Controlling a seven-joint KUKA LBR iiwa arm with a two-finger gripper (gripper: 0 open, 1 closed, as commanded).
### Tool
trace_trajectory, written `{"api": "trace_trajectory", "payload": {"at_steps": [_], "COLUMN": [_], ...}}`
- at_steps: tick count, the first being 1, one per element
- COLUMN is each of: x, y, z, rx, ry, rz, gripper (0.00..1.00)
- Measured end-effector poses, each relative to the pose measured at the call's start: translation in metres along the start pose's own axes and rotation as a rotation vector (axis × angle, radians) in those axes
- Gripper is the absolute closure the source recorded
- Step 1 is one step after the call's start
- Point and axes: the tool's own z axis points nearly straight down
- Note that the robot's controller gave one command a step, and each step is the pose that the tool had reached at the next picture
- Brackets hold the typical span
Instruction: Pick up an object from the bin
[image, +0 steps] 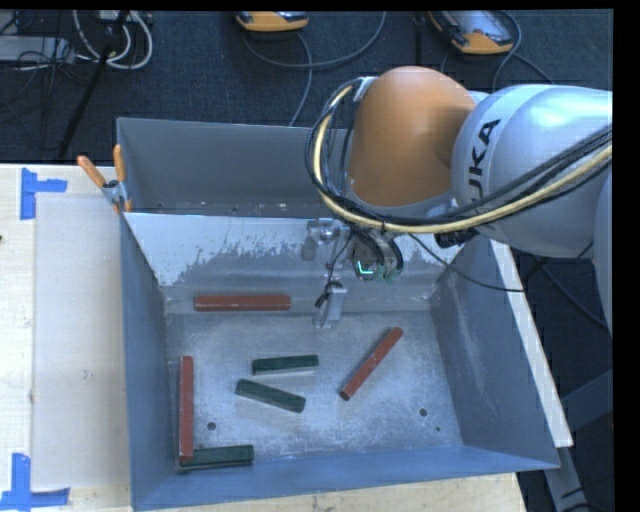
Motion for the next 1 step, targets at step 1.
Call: {"api": "trace_trajectory", "payload": {"at_steps": [1], "x": [0.0565], "y": [-0.0269], "z": [0.1237], "rx": [0.001], "ry": [0.003], "rz": [-0.011], "gripper": [0.00]}}
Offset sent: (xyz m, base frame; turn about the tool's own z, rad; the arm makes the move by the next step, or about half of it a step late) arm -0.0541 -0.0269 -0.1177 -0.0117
